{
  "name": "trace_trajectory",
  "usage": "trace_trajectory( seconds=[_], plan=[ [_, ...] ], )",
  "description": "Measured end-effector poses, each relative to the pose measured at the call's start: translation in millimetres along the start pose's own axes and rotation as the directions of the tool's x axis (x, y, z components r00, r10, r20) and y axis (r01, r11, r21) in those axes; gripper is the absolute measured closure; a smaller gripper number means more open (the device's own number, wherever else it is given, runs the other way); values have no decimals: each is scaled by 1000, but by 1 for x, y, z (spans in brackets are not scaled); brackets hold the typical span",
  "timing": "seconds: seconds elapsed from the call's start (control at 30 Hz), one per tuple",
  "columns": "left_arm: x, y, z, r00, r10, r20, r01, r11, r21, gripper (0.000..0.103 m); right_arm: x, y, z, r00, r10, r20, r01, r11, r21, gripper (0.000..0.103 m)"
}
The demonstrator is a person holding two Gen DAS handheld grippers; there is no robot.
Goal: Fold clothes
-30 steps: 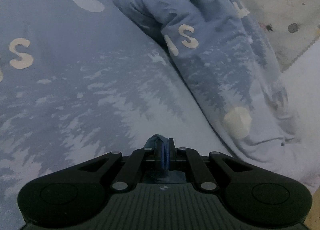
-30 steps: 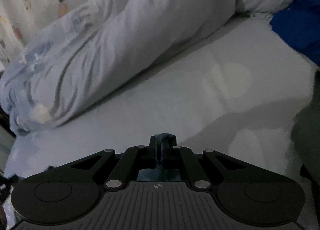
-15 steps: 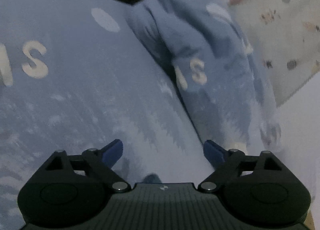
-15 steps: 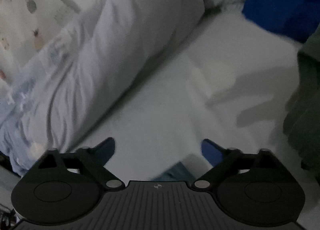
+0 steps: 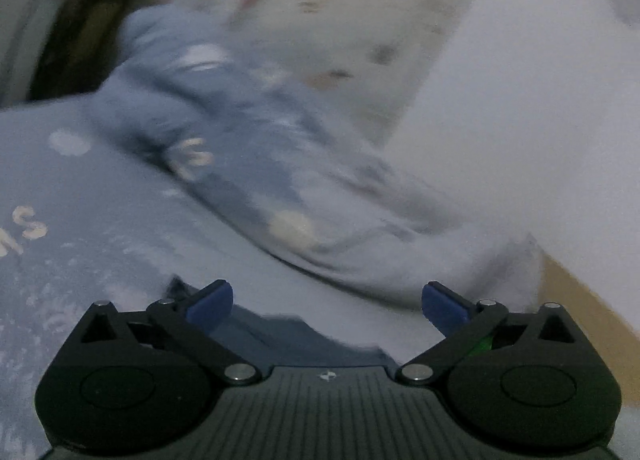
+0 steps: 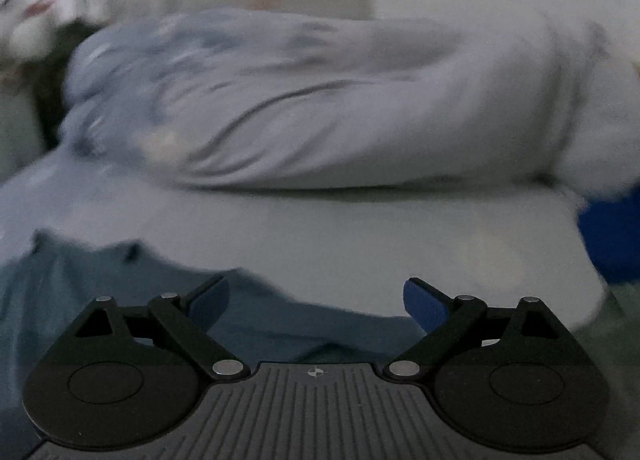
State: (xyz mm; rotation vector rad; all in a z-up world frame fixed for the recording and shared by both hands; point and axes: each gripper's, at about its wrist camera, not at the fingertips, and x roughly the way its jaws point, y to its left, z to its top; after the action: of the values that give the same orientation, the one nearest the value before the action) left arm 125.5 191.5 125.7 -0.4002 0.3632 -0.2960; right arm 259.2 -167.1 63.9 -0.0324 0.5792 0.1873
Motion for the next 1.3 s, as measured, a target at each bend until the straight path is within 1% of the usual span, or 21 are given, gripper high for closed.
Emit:
trace_trajectory(
  seconds=[0.03, 0.1, 0.13, 0.2, 0.27, 0.3, 0.33, 0.37, 0.4, 0.47, 0.53, 0.57, 0.7, 0.8, 0.9, 1.03, 1.13, 1.17, 1.2, 1.23, 1.3],
  plan=[
    [-10, -12, -13, 1000, 3, 9, -4, 998, 60, 0, 0, 17, -1, 1000, 15, 3, -15, 999, -34, 8],
    [-21, -29, -43, 998, 42, 43, -49, 982, 180, 0, 2, 54, 1, 999, 34, 10, -33, 997, -75, 8],
    [-25, -32, -56, 996, 63, 56, -72, 979, 193, 0, 4, 73, 2, 999, 45, 11, -44, 994, -96, 8],
    [-29, -31, -76, 991, 109, 71, -118, 983, 144, 0, 11, 113, 5, 997, 80, 3, -79, 986, -144, 8],
    [-28, -27, -84, 991, 115, 66, -123, 984, 131, 0, 15, 155, 5, 993, 120, -5, -118, 968, -220, 13],
    [-26, -25, -86, 992, 113, 60, -120, 984, 129, 0, 19, 172, 5, 989, 149, -24, -150, 961, -233, 24],
    [-25, -23, -87, 992, 110, 54, -116, 985, 128, 0, 28, 185, 5, 982, 180, -63, -189, 961, -201, 46],
    [-23, -20, -89, 993, 107, 49, -113, 986, 126, 0, 36, 199, 5, 972, 212, -101, -226, 960, -167, 55],
    [-21, -18, -91, 994, 105, 43, -109, 986, 125, 0, 45, 210, 5, 962, 239, -135, -256, 958, -131, 63],
    [-18, -13, -95, 995, 100, 32, -103, 987, 122, 0, 64, 224, 1, 954, 244, -171, -258, 964, -60, 67],
    [-5, -5, -99, 991, 122, -54, -113, 983, 147, 0, 80, 232, -1, 952, 226, -205, -233, 972, -14, 77],
    [-1, -2, -101, 988, 132, -85, -118, 981, 156, 0, 87, 234, -2, 952, 216, -214, -223, 975, -5, 77],
    [6, 3, -107, 978, 160, -137, -136, 976, 169, 0, 100, 244, -3, 963, 173, -208, -179, 984, -10, 77],
    [12, 7, -111, 968, 180, -176, -148, 972, 180, 0, 114, 251, 5, 967, 145, -208, -152, 988, -18, 77],
    [17, 11, -116, 956, 201, -214, -161, 968, 191, 0, 140, 256, 17, 971, 128, -203, -135, 991, -23, 77],
    [24, 16, -122, 937, 228, -264, -176, 962, 207, 0, 184, 256, 52, 975, 99, -197, -93, 995, 36, 77],
    [27, 19, -124, 929, 240, -282, -183, 960, 214, 0, 195, 245, 84, 990, 51, -133, -35, 993, 114, 75],
    [28, 19, -124, 929, 240, -283, -184, 960, 212, 0, 192, 242, 91, 992, 53, -111, -38, 991, 132, 73],
    [28, 20, -123, 929, 239, -283, -184, 961, 207, 0, 187, 239, 97, 994, 69, -90, -55, 988, 144, 62],
    [28, 20, -123, 929, 238, -284, -184, 962, 203, 0, 180, 238, 100, 993, 93, -73, -82, 986, 144, 47],
    [26, 20, -122, 929, 236, -284, -184, 963, 197, 0, 166, 239, 99, 988, 140, -67, -132, 986, 101, 38]
  ],
)
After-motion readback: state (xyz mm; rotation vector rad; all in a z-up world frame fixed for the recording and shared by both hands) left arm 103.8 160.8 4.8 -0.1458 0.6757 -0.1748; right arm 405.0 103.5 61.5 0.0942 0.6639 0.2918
